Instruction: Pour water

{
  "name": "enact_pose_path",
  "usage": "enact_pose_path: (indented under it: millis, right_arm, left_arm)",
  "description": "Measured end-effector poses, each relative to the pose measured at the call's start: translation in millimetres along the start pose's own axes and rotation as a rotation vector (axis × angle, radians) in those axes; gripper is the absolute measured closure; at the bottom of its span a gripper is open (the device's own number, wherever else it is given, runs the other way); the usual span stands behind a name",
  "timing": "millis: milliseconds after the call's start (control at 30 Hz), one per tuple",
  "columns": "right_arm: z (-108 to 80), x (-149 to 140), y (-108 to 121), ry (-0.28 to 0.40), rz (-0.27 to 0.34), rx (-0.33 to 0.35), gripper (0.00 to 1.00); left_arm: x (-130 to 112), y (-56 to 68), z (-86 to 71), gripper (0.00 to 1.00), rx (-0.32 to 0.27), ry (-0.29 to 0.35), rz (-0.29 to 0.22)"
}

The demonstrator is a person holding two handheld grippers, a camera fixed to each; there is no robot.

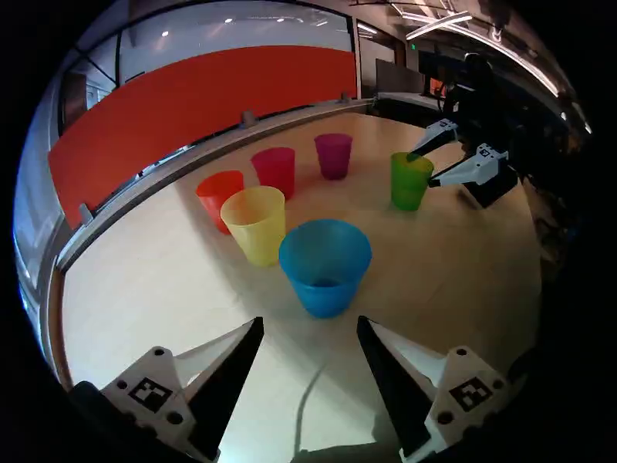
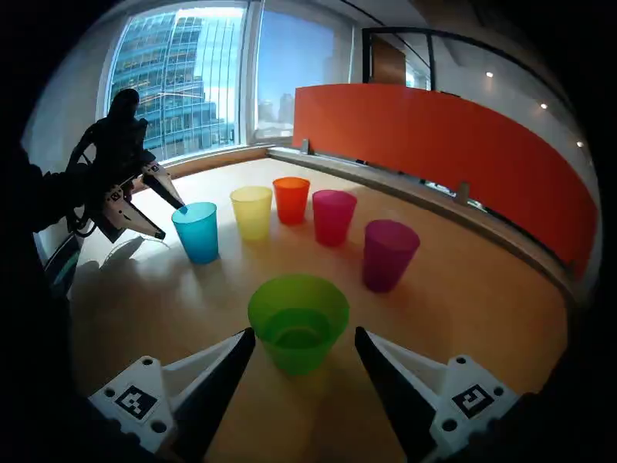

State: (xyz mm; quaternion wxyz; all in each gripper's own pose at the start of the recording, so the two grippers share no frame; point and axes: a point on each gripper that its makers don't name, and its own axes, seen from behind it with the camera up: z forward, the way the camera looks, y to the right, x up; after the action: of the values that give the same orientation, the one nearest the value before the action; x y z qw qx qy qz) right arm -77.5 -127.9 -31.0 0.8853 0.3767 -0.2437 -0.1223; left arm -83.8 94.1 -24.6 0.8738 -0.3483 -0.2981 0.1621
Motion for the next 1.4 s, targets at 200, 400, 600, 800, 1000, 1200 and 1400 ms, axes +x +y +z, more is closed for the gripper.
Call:
enact_pose_path:
  millis: [200, 400, 600, 800, 1000, 1200, 1400]
  right_arm:
    - [-14.6, -1.0, 1.0, 0.017, 0.014, -0.028, 0.0]
    - [-32.0, -0.6, 1.0, 0.047, 0.041, -0.057, 0.0]
    - [-50.9, 4.2, 2.7, 0.093, 0.077, -0.096, 0.0]
    - [-67.6, 17.1, 11.3, 0.158, 0.119, -0.155, 0.0]
    - [-79.0, 30.2, 27.2, 0.218, 0.141, -0.242, 0.0]
    - [-87.4, 42.6, 44.0, 0.272, 0.148, -0.343, 0.0]
    - [-97.4, 54.3, 65.9, 0.348, 0.219, -0.445, 0.0]
  left_arm:
    - [0.6, -2.4, -10.9, 0.1, 0.048, 0.028, -0.031]
    - [2.3, -4.5, -23.7, 0.1, 0.094, 0.061, -0.054]
    - [9.8, -10.0, -39.1, 0.1, 0.16, 0.107, -0.067]
    - [24.7, -17.8, -52.7, 0.1, 0.249, 0.173, -0.064]
    - [37.1, -28.3, -62.3, 0.1, 0.333, 0.245, -0.075]
    - [51.7, -42.0, -79.0, 0.1, 0.413, 0.343, -0.115]
    - [62.9, -53.0, -97.1, 0.1, 0.464, 0.453, -0.179]
